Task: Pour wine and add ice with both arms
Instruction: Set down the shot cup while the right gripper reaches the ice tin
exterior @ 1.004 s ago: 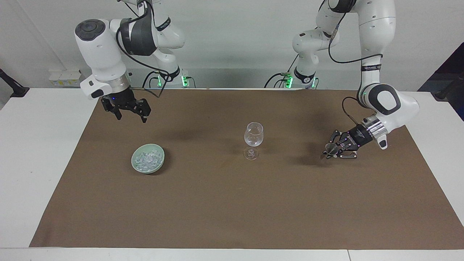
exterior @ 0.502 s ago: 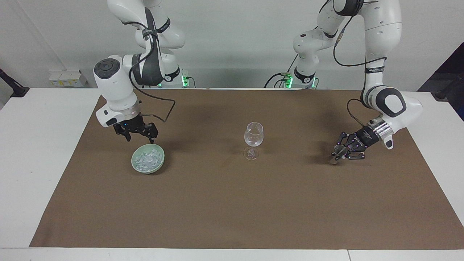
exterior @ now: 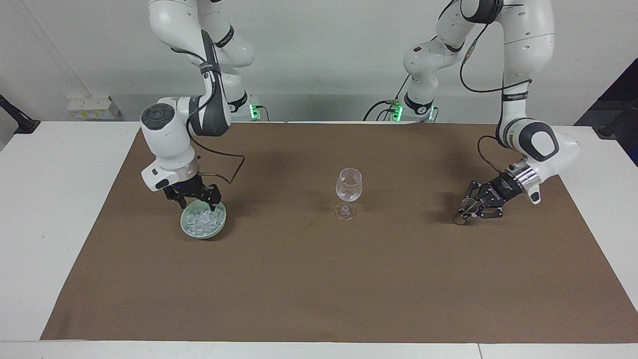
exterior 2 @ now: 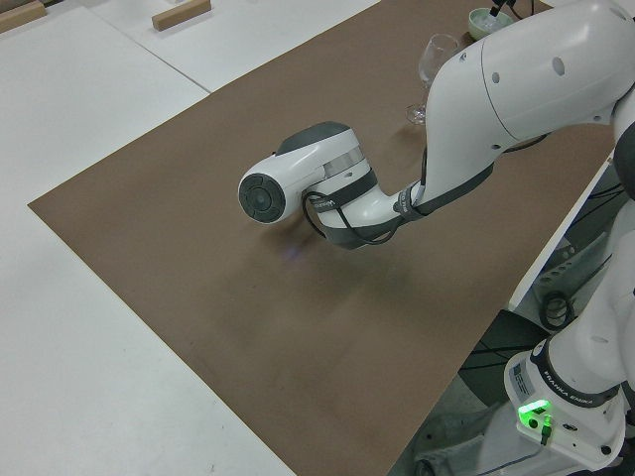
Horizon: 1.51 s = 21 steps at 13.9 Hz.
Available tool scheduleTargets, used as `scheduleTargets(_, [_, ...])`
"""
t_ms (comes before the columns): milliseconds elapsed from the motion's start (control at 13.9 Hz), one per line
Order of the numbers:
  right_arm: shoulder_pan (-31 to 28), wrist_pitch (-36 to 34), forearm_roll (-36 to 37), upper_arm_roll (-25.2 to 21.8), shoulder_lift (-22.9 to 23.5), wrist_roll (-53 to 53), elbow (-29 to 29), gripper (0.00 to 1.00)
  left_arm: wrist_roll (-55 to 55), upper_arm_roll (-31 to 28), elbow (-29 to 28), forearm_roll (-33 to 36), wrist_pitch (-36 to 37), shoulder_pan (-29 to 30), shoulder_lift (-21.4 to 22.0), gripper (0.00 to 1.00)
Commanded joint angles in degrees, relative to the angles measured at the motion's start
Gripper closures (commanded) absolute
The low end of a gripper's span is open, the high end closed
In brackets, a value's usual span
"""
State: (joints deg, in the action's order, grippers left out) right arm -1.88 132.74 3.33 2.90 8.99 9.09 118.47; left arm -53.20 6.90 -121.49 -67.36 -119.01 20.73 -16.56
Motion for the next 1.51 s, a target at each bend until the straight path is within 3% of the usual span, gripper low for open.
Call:
scheduleTargets(0, [-1.0, 3.6, 0.4, 0.5, 1.8, -0.9, 0.5, 0.12, 2.3, 0.5, -1.6, -1.4, 1.1, 1.1, 0.6, 1.00])
scheduleTargets(143, [-0.8, 4.4, 0.4, 0.4, 2.8, -0.7, 0.5, 0.15, 3.4, 0.5, -1.8, -1.4, 1.1, 1.2, 0.6, 0.95])
scheduleTargets(359, [-0.8, 4.3, 0.5, 0.4, 2.9, -0.4, 0.4, 0.29, 4.9, 0.4, -2.4, -1.4, 1.1, 1.6, 0.6, 0.84])
scheduleTargets(502, [-0.8, 4.3, 0.4, 0.5, 2.9, -0.4, 0.5, 0.41, 4.9, 0.3, -2.5, -1.3, 0.9, 1.6, 0.6, 0.67])
scheduleTargets(717, [-0.8, 4.4, 0.4, 0.5, 2.9, 0.6, 0.4, 0.41, 4.9, 0.2, -2.5, -1.1, 1.0, 1.7, 0.6, 0.58])
scheduleTargets(1004, [-0.5, 4.4, 0.4, 0.5, 3.4, 1.3, 0.4, 0.41, 6.2, 0.2, -2.3, -0.6, 1.0, 1.7, 0.5, 0.20])
scheduleTargets(1076, [-0.5, 4.4, 0.4, 0.5, 3.4, 1.3, 0.4, 0.46, 6.5, 0.2, -2.3, -0.5, 1.1, 1.7, 0.5, 0.00])
scheduleTargets(1291, [-0.5, 4.4, 0.4, 0.5, 3.7, 1.8, -0.2, 0.95, 7.7, 0.2, -0.9, 6.4, 1.2, 1.9, 0.6, 0.00])
scheduleTargets(1434, [-0.5, 4.1, 0.4, 0.5, 3.6, 2.5, -1.3, 1.00, 7.8, 0.2, 0.0, 10.7, 0.6, 1.6, 0.9, 0.00])
